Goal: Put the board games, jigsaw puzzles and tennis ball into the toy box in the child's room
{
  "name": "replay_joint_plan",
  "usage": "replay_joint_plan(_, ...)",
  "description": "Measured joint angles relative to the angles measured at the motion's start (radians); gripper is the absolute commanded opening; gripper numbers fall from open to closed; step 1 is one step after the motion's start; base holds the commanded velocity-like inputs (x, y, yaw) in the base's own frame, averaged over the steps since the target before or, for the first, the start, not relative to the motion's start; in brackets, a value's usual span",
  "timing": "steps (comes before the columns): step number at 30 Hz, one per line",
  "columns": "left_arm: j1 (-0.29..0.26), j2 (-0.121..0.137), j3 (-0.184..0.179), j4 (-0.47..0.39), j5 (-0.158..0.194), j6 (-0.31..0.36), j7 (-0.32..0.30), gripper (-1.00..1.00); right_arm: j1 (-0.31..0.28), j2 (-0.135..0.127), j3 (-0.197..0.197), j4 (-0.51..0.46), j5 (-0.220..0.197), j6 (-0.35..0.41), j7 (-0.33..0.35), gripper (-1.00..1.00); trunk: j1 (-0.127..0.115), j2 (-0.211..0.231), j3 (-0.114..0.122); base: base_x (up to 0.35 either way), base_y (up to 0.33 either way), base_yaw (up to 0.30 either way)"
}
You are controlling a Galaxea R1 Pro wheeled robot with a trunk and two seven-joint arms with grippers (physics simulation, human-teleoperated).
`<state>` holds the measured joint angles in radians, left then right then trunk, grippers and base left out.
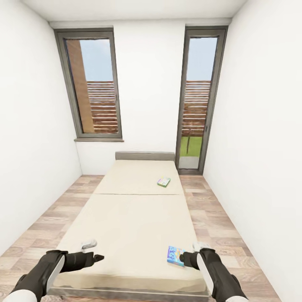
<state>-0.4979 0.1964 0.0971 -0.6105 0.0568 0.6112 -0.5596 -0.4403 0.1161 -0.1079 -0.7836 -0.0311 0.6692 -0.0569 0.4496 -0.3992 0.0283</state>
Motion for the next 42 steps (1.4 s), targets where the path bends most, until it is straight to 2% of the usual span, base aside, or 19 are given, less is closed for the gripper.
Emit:
replay_joint_plan(11, 0.000, 0.015, 0.020, -0.020, 0.001, 0.026, -0.071, 1.00, 0.001, -0.005, -0.023, -0.020, 0.001, 0.037, 0.002, 1.00, 0.000, 0.000, 0.000, 0.000, 0.000, -0.003)
replay_joint_plan(17, 0.000, 0.047, 0.028, -0.021, 0.000, 0.032, -0.117, 1.00, 0.001, -0.005, -0.028, -0.021, 0.001, 0.035, 0.002, 1.00, 0.000, 0.000, -0.006, 0.000, 0.000, -0.058)
replay_joint_plan(21, -0.001, 0.058, 0.030, -0.022, 0.000, 0.032, -0.132, 1.00, 0.001, -0.004, -0.029, -0.021, 0.001, 0.037, 0.001, 1.00, 0.000, 0.000, -0.012, 0.045, 0.000, -0.098)
replay_joint_plan(42, -0.001, 0.059, 0.045, -0.023, 0.001, 0.056, -0.142, 1.00, 0.001, 0.002, -0.029, -0.021, 0.001, 0.041, 0.001, 1.00, 0.000, 0.001, -0.044, 0.022, 0.000, -0.094)
